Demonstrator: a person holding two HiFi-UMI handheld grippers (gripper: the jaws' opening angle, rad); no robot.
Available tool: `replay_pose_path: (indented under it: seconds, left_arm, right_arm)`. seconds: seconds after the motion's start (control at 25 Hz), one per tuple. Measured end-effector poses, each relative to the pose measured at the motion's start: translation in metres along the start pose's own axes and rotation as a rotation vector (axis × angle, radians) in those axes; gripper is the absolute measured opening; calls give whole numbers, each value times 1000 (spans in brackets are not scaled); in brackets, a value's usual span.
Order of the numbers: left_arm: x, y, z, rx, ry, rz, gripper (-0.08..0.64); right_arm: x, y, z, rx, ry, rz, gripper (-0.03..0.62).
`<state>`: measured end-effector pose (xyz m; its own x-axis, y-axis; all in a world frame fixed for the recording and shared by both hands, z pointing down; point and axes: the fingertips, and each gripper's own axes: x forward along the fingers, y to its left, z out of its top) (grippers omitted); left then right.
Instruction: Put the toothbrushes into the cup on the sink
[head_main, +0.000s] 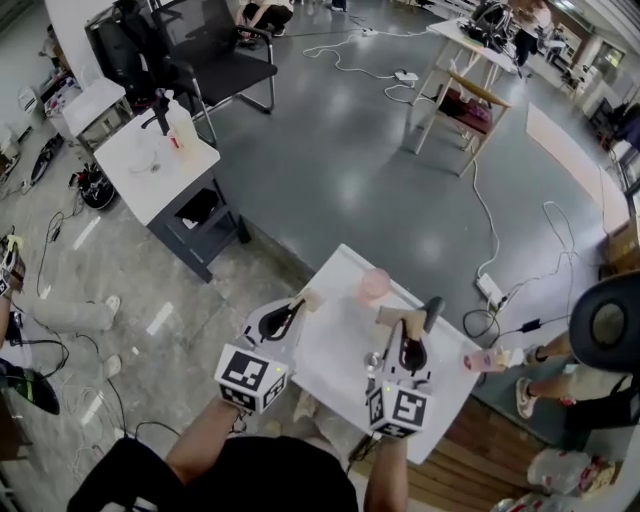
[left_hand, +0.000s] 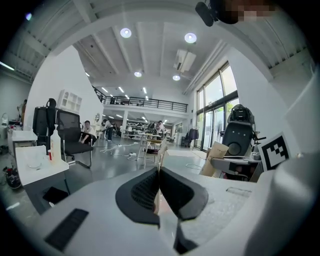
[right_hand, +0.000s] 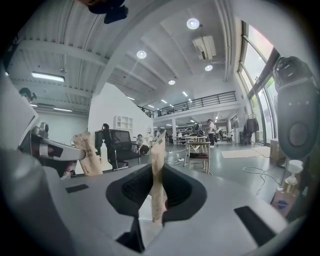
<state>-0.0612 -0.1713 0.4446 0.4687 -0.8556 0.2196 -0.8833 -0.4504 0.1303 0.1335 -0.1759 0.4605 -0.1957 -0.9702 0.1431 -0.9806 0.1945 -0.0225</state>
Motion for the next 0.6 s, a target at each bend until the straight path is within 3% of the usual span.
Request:
replay_pose_path:
  seconds: [0.28,0.6]
  left_arm:
    - [19,10,-1,-6,6,17,5]
    - [36,27,-7,-15,29,37,5]
  right_arm:
    - [38,-9,5,-13,-16,1,58]
    - [82,-17,-17,22,25,-9,58]
